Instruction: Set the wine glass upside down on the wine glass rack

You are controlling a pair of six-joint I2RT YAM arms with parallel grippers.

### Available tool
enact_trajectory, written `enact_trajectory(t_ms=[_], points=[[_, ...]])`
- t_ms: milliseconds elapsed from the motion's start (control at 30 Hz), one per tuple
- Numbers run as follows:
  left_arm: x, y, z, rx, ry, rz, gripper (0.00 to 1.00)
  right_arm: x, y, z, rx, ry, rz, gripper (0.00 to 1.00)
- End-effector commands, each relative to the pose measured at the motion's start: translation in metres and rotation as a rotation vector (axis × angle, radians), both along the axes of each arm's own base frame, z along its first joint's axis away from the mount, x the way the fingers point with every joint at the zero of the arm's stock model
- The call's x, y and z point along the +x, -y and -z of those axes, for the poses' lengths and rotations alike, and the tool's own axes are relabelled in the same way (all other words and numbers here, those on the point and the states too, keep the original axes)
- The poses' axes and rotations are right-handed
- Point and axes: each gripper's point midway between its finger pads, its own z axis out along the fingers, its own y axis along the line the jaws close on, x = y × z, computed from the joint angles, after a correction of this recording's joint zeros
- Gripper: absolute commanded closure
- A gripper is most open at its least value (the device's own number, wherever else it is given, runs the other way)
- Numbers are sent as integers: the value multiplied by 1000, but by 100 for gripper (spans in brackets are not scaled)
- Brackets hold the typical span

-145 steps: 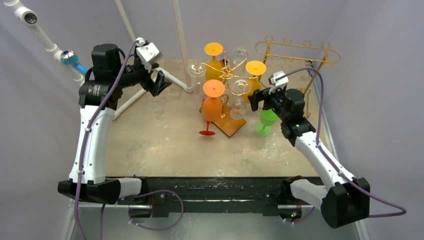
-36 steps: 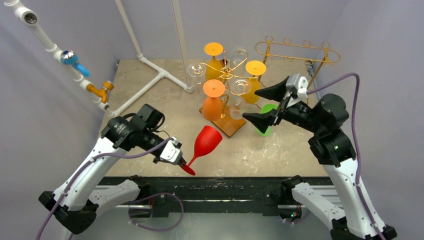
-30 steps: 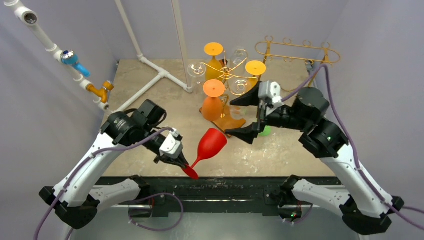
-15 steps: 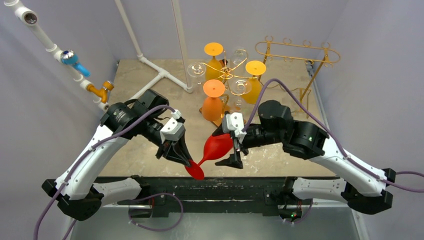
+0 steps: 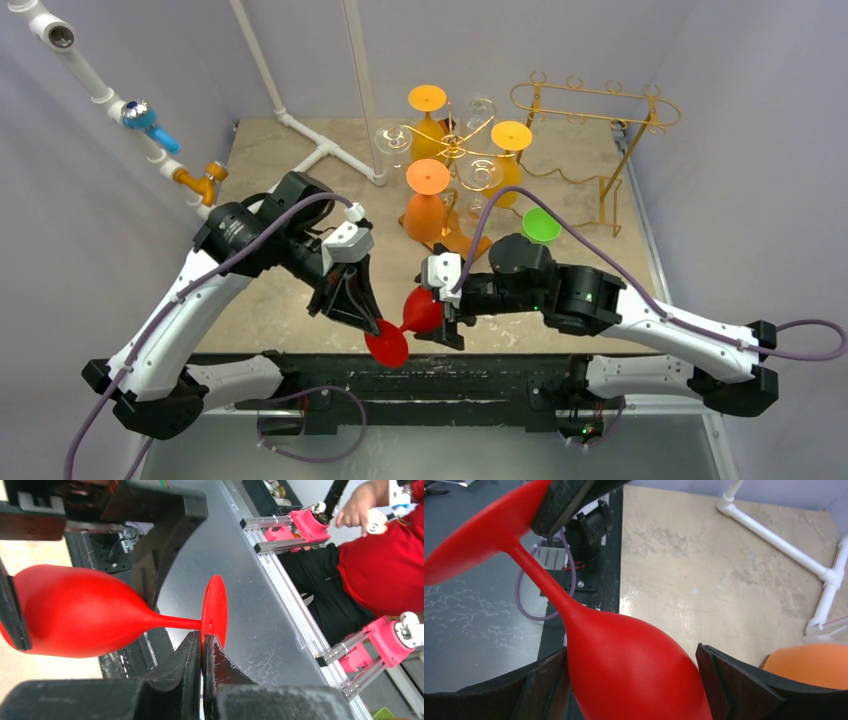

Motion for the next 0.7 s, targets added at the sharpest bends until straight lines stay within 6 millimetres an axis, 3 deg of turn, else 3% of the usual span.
enact_trajectory(t_ms=[0, 200, 467, 667], points=[[-8, 5, -42, -177, 41, 67, 100, 21, -4, 24, -20, -14, 139, 1], [-6, 6, -46, -183, 48, 60, 100, 16, -15, 23, 62, -36, 112, 1], [-3, 10, -61, -220, 67, 58, 100, 10, -2, 42, 61, -64, 123, 1], [-3, 13, -75, -251, 47, 61, 100, 13, 7, 40, 79, -51, 151, 1]])
